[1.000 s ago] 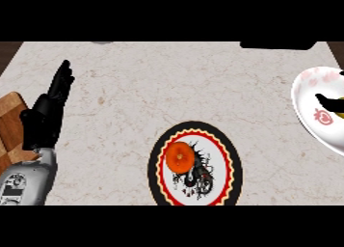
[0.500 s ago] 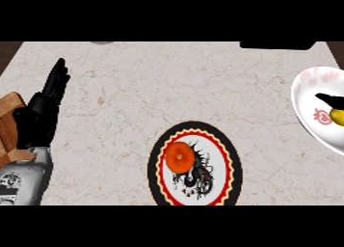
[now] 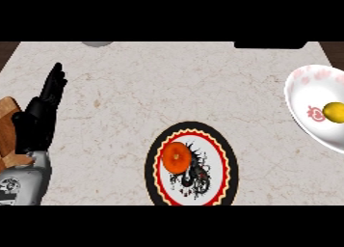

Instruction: Pick the lemon from the plate and place it in the bowl

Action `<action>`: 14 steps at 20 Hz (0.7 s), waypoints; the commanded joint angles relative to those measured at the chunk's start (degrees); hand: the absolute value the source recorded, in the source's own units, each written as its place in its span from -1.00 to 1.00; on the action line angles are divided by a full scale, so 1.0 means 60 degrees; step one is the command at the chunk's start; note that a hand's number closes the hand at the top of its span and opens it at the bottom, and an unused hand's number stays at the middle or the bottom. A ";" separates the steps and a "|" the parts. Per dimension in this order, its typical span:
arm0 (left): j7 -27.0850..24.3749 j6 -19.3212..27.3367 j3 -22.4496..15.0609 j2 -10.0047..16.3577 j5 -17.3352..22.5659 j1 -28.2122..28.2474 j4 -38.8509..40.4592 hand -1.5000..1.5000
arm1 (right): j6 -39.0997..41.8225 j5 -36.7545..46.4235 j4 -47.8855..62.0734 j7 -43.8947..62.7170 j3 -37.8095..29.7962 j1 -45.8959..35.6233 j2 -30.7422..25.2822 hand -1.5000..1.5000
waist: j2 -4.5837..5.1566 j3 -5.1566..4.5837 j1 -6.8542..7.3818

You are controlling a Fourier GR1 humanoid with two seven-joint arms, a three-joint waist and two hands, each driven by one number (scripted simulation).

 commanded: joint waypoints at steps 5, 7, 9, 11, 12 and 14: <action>-0.0192 -0.0115 0.0114 -0.0105 0.0073 0.0201 0.0063 0.00 | 0.2842 -0.1090 -0.0256 -0.1183 -0.0400 0.1720 -0.0705 -1.00 | -0.0063 -0.0017 -0.0165; -0.0269 0.0022 0.0031 -0.0276 -0.0048 0.0269 0.0104 0.00 | 0.3398 -0.1123 -0.0205 -0.1428 -0.0347 0.2171 -0.1135 -1.00 | -0.0049 -0.0012 -0.0138; -0.0716 -0.0052 0.0345 -0.0103 0.0082 0.0491 0.0239 0.00 | 0.3601 -0.1205 -0.0137 -0.2050 -0.0312 0.2682 -0.0788 -1.00 | -0.0042 -0.0010 -0.0115; 0.0183 -0.0179 0.0142 -0.0087 0.0031 0.0608 -0.0754 0.00 | 0.3652 -0.1276 -0.0253 -0.2433 -0.0229 0.2931 -0.0799 -1.00 | -0.0054 -0.0006 -0.0084; -0.0615 -0.0287 0.0357 -0.0063 0.0152 0.0215 0.0293 0.00 | 0.3624 -0.1320 -0.0221 -0.2438 -0.0172 0.2871 -0.0733 -1.00 | -0.0034 -0.0007 -0.0107; 0.0058 -0.0090 0.0132 -0.0219 -0.0164 -0.0041 0.0081 0.00 | 0.3782 -0.1514 -0.0843 -0.1952 -0.0014 0.3021 -0.0762 -1.00 | -0.0063 -0.0018 -0.0152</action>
